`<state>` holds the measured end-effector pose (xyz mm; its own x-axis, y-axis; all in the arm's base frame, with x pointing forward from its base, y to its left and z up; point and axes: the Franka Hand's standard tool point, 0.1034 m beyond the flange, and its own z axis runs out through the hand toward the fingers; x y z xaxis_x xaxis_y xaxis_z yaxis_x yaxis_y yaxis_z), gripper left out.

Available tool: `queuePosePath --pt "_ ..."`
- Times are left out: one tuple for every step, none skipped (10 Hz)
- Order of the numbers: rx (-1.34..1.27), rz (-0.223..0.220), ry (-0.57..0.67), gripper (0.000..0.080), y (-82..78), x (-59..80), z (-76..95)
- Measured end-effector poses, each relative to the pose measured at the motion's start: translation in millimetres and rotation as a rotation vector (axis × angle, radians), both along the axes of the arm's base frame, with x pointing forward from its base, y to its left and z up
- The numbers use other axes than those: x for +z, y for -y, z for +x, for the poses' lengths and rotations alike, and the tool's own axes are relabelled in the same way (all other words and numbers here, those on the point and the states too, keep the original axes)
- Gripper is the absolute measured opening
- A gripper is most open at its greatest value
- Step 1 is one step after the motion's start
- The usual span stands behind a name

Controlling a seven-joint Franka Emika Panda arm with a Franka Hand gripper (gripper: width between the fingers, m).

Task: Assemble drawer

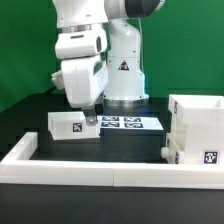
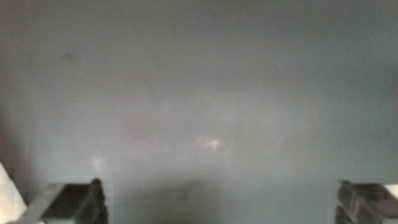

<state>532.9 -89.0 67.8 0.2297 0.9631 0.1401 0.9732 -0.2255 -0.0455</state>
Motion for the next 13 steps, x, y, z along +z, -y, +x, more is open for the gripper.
queuePosePath --pt "-0.073 -0.001 -0.011 0.0648 -0.1 -0.3 -0.1" --pt "-0.15 -0.001 -0.023 0.0648 -0.3 -0.5 -0.2" --pt "-0.21 -0.002 -0.033 0.0648 -0.4 -0.7 -0.4" --pt "-0.266 -0.004 -0.036 0.0648 0.9 -1.2 -2.6" --pt "-0.365 -0.016 -0.027 0.0648 5.7 -2.5 -15.4" --pt "-0.465 -0.021 -0.033 0.0648 8.1 -3.9 -33.0" --pt "-0.556 -0.022 -0.043 0.0648 10.5 -6.2 -48.9" --pt "-0.614 -0.024 -0.056 0.0648 13.0 -6.3 -62.4" --pt "-0.718 -0.026 -0.06 0.0648 13.9 -3.5 -71.4" --pt "-0.789 -0.034 -0.057 0.0648 14.2 0.4 -82.8" --pt "-0.823 -0.042 -0.05 0.0648 14.8 2.9 -93.4" --pt "-0.884 -0.042 -0.063 0.0648 15.2 2.9 -100.0" --pt "-0.916 -0.039 -0.069 0.0648 15.9 2.7 -102.5"
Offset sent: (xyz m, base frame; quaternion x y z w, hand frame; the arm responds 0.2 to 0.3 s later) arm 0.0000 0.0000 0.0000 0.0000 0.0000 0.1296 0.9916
